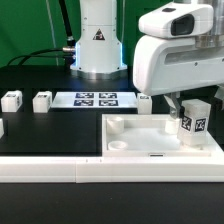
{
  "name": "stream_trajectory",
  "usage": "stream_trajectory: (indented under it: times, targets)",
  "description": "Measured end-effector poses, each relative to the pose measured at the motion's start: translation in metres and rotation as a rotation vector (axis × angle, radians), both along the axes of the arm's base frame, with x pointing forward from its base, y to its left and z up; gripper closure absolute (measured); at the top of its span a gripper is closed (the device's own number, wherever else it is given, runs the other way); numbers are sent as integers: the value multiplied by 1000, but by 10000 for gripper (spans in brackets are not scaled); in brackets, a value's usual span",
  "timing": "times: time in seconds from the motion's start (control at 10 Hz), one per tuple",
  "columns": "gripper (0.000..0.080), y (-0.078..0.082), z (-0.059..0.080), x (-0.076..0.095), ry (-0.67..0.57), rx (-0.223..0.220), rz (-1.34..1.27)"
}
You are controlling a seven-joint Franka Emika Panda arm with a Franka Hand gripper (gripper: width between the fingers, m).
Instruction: Assemble square table
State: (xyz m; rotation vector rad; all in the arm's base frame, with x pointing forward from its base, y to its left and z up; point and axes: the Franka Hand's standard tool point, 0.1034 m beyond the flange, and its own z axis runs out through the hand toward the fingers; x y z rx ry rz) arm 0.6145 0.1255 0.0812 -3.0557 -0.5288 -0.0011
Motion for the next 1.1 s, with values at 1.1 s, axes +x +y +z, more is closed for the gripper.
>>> stream_trajectory:
  times: [1.1]
  targets:
    - [505, -8, -1, 3, 6, 25, -519]
